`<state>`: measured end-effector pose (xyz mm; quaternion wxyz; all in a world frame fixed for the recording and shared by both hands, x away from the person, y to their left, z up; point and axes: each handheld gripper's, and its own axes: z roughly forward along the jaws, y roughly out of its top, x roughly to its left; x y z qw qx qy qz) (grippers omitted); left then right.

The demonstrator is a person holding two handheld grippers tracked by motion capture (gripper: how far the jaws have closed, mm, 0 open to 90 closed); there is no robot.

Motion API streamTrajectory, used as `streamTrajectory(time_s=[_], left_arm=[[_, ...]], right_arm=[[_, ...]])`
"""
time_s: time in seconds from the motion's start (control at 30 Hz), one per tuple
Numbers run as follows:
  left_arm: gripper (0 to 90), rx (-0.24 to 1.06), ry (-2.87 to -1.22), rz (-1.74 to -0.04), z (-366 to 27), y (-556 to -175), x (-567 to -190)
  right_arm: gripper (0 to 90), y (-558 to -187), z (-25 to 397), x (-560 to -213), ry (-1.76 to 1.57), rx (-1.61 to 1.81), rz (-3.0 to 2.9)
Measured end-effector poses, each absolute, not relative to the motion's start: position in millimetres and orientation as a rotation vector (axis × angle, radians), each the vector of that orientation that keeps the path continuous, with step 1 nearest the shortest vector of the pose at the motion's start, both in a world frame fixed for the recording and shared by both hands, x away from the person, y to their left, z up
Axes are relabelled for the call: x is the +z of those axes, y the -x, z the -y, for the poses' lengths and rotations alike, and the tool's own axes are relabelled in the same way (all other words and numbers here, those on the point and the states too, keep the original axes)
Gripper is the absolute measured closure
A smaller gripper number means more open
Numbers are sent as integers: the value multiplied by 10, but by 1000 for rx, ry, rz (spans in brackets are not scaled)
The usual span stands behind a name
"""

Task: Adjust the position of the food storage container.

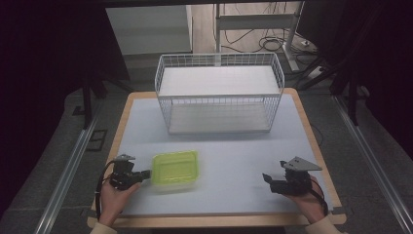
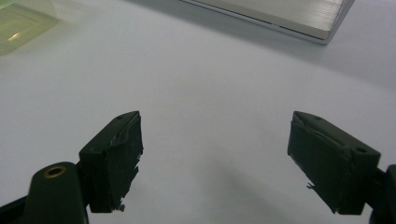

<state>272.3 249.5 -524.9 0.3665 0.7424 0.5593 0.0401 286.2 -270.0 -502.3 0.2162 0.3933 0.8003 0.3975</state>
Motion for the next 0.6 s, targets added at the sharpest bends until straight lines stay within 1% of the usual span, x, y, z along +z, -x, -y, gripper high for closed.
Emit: streamTrajectory(time_s=[0.37, 0.6], left_arm=[[900, 86, -1945, -1405, -2277, -2853, -5258], [900, 73, -1976, -1370, -2065, -2955, -5238]], right_arm=[[183, -2862, 2698, -5026, -1089, 1098, -2220], [183, -2859, 2695, -5022, -1087, 1099, -2220]])
